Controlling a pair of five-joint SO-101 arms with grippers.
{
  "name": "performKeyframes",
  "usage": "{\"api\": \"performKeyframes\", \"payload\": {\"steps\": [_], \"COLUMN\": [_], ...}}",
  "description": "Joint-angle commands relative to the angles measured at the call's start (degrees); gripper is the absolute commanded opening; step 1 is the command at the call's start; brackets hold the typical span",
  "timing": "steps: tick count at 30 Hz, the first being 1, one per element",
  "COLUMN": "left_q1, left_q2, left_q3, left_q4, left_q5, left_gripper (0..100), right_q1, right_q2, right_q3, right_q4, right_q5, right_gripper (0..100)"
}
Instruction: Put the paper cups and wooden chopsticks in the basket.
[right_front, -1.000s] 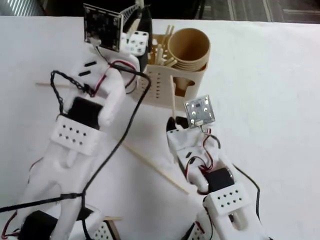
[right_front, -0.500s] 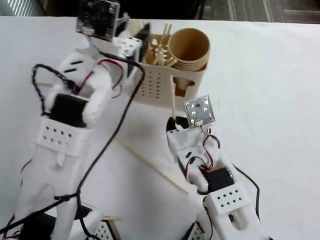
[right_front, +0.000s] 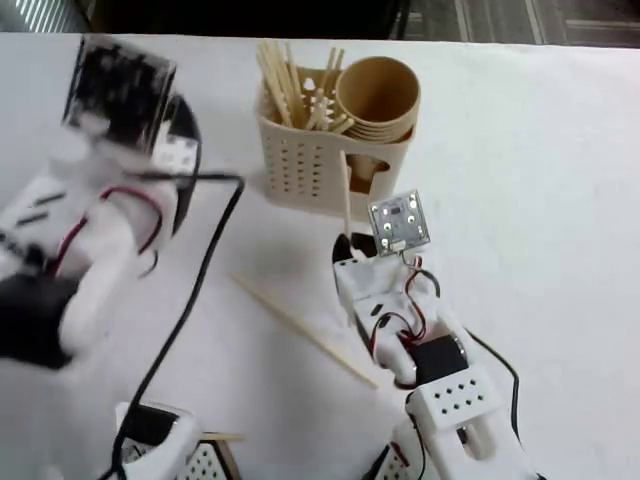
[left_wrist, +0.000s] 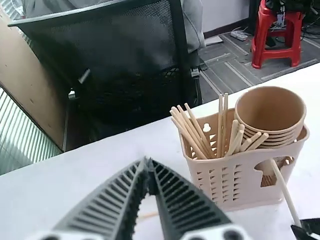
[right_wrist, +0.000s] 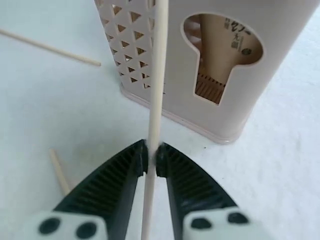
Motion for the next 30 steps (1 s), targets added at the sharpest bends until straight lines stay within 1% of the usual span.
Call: {"api": "performKeyframes", "payload": {"steps": [1,4,6,12,16,19,22,24,27,30], "left_q1": [0.3,-1.5,-3.4,-11.9,-16.2,-17.9,-18.2,-18.6,-18.9,-19.0], "left_q2": [-7.9,-14.9,-19.9,-36.1,-43.5,-45.6,-45.7,-45.8,-45.8,-45.8], "left_q3": [5.1,14.7,22.4,49.2,62.5,67.7,70.9,72.1,74.5,76.6], "left_q4": [2.0,1.8,-0.4,-12.8,-19.3,-20.8,-20.8,-21.6,-24.4,-26.5], "left_q5": [-0.5,-0.5,-0.5,0.0,4.4,6.1,7.8,8.0,8.1,8.0], "left_gripper": [2,2,2,2,2,2,2,2,2,2], "right_q1": [0.4,0.4,0.6,0.6,0.4,0.4,0.2,-1.1,-3.0,-4.8], "right_q2": [-1.1,-1.0,-1.0,-1.7,-1.7,-1.5,-1.1,-0.9,1.2,8.7], "right_q3": [-0.2,0.3,0.3,-1.6,-6.5,-12.3,-19.3,-24.4,-30.2,-36.0], "right_q4": [-1.3,-2.3,-2.4,-3.5,-5.0,-5.1,-5.3,-6.0,-12.7,-21.1], "right_q5": [-0.3,-0.3,-0.3,-0.4,-2.2,-2.3,-2.3,-1.9,-1.8,2.7], "right_gripper": [1.8,1.8,1.8,1.8,1.8,1.8,1.8,1.8,1.8,1.8]}}
